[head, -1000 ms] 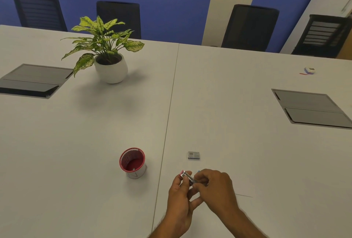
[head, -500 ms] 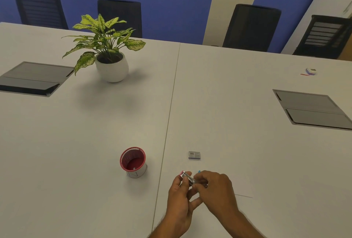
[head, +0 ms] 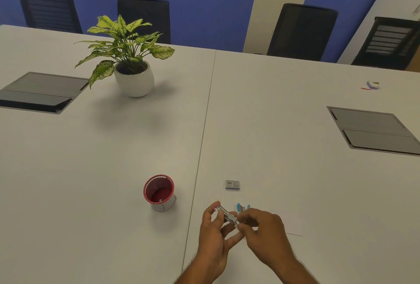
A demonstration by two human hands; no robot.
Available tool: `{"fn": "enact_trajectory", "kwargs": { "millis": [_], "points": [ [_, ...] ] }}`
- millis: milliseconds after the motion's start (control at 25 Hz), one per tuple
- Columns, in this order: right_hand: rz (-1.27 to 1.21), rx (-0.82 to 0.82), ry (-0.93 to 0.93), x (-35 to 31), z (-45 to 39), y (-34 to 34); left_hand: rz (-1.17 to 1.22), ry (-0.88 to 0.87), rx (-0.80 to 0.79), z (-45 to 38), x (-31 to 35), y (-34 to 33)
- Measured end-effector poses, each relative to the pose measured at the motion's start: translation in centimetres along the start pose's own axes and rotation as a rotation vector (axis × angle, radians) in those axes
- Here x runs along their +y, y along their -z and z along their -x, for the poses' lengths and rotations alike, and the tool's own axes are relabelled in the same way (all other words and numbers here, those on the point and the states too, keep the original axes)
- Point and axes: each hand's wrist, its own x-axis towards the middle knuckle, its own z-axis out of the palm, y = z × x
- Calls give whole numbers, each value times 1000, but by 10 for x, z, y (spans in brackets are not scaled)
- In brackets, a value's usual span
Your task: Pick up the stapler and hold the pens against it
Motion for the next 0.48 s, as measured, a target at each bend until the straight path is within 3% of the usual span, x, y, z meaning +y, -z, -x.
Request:
{"fn": "enact_trajectory", "kwargs": {
  "millis": [240, 480],
  "points": [
    [108, 2, 20, -2, 4, -4, -77, 8, -37, 3, 4, -5],
    [223, -64, 38, -7, -1, 5, 48, 152, -28, 4, 0, -3]
  ]
}}
